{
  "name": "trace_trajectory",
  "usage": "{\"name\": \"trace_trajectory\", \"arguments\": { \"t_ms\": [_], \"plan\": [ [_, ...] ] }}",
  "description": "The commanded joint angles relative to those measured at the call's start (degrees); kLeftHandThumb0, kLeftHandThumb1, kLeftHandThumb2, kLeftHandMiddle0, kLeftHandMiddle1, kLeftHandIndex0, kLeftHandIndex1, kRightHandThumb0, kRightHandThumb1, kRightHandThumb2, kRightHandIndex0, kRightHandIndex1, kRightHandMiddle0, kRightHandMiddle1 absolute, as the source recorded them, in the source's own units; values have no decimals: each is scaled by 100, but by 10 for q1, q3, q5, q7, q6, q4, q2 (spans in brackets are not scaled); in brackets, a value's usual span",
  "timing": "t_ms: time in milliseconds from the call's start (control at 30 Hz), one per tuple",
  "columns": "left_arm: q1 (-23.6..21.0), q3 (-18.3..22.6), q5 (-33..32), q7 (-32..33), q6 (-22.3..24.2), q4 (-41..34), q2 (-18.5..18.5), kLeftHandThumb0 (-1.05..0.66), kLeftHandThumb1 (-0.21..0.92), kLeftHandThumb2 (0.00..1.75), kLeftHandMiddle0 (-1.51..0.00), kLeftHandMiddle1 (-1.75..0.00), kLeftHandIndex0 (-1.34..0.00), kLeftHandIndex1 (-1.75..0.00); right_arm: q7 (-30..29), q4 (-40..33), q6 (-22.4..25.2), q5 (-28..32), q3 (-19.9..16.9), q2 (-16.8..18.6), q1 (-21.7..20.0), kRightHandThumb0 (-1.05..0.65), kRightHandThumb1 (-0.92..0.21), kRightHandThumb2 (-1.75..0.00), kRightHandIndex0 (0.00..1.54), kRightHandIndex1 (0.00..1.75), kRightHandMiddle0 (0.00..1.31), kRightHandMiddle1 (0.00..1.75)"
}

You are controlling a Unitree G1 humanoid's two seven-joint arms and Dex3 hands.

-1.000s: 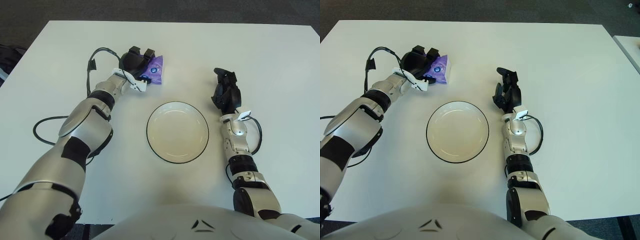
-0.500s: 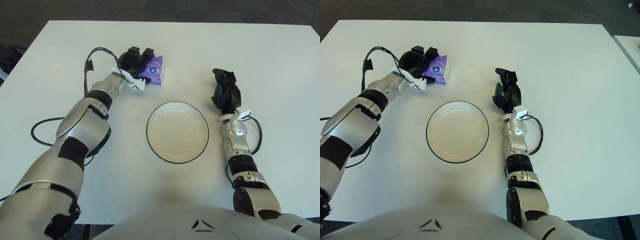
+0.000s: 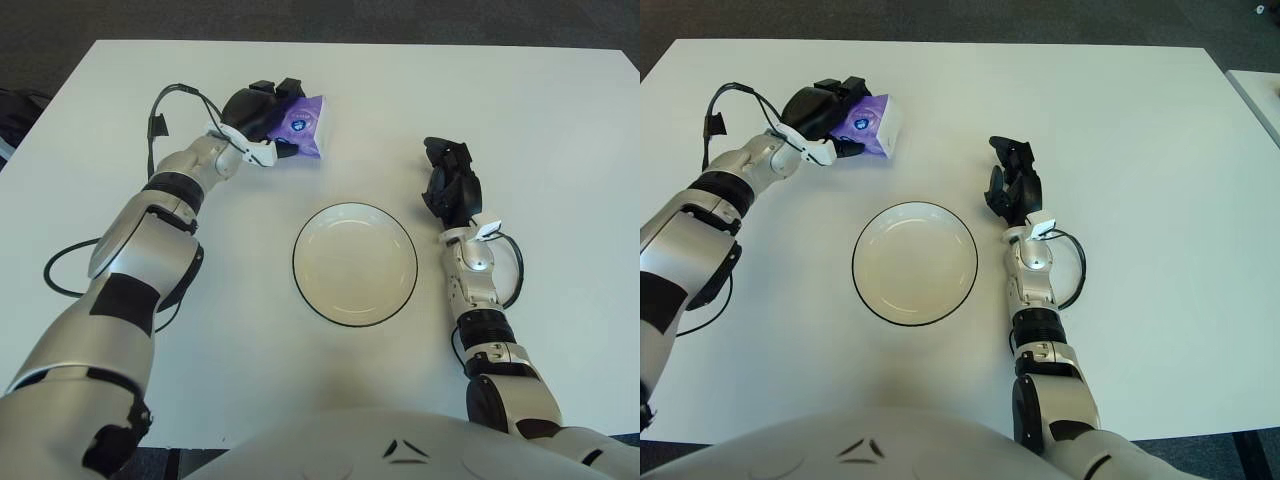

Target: Put the tissue paper into the plate.

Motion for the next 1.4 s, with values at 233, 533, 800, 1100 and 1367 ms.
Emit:
{"name": "trace_trajectory", "arguments": {
  "t_ms": [233,533,800,1100,1367],
  "plan": [
    [-4,31,-17,-27,-81,-94,32,-48,31,132,-120,-175,-62,-175,3,71,33,15,-3,22,85,-59,-92,-71,36,54,14,110],
    [33,61,-36,-74,-133,-228,51,-48,30,133,-120,-175,-63,-175,3,74,34,15,-4,22,83,-58,-92,-71,35,54,13,110],
    [70,73,-43,-103,-157,-316,38,-49,30,134,-120,-175,-63,-175,3,76,35,13,-3,21,82,-58,-92,-72,34,53,11,109],
    [119,51,-35,-165,-193,-397,25,-48,30,133,-120,-175,-62,-175,-4,70,38,9,-1,24,87,-55,-92,-70,33,52,11,110],
    [192,51,-50,-238,-191,-515,39,-48,32,131,-123,-175,-61,-175,-3,48,32,12,3,31,99,-50,-87,-70,38,62,23,114]
  ]
}}
